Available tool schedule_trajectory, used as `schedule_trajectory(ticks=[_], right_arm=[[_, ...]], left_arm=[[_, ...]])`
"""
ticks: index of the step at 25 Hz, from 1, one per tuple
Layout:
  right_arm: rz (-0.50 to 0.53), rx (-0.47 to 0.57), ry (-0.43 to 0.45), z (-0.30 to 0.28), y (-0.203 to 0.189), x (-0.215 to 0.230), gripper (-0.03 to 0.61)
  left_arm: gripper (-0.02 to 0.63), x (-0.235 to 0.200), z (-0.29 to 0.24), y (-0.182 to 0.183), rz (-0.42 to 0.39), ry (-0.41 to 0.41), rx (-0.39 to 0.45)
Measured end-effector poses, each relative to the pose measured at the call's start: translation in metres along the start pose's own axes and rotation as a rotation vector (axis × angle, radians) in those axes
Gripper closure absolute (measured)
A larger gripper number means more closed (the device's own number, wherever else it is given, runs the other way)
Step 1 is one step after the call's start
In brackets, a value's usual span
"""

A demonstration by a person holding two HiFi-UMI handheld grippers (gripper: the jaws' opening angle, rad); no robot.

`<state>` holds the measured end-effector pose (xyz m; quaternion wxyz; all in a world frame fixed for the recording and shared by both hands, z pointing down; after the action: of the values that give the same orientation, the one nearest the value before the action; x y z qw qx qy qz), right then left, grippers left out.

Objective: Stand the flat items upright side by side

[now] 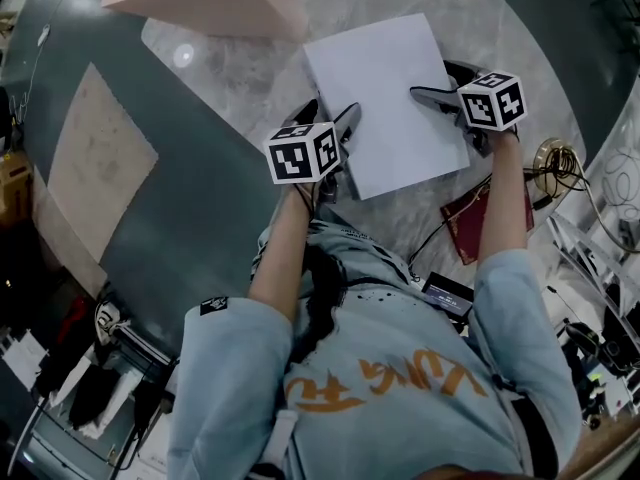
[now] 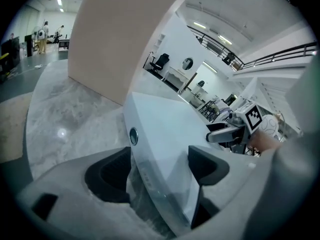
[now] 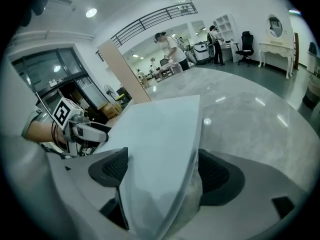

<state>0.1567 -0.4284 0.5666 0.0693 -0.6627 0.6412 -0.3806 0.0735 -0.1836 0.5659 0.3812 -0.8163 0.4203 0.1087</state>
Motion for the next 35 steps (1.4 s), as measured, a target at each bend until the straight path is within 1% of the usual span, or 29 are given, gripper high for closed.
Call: schedule_trajectory(ticks=[7,8,13,17,21,27,35], right_arm=[[-0.066,-0.002,0.041,-0.007,-0.004,0.003,0.146],[-0.069,0.001,0.041,-0.008,-0.004,0.003,0.144],[-0.076,0.019,0.025,-0.008,-0.006,0.005,0.146],[-0.066,0.02,0.009,-0.006,-0.007,0.003,0.153],[-0.054,0.035,-0.015,0.001,-0.009,-0.001,0.156],[-0.02,0.065,-0.056,0.02,-0.006,-0.012,0.16],[0.023,0.156,-0.128,0.05,-0.003,-0.028,0.166]], left_arm=[[0.247,-0.001,-0.007,0.001,0.006,-0.028,-0.033],[0.256,-0.001,-0.008,0.001,0.001,-0.032,-0.036],[0.253,0.0,-0.013,-0.001,-0.01,-0.029,-0.039],[0.258,0.002,-0.013,0.0,-0.037,-0.038,-0.026],[0.262,0.006,-0.011,0.001,-0.077,-0.04,-0.013],[0.262,0.02,0.001,0.007,-0.16,-0.052,0.014],[0.262,0.04,0.017,0.018,-0.291,-0.075,0.09]])
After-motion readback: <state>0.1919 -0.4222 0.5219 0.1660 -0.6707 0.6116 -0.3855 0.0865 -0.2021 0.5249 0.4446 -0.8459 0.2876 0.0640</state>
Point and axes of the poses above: the fingertips, and each gripper's own axes: z backward along the fingers, x to its right, y out of its top, the point moved 7 cm from there along z, backward along the fingers, and after that the axes turned 2 degrees about x, right-handed, at the moved point
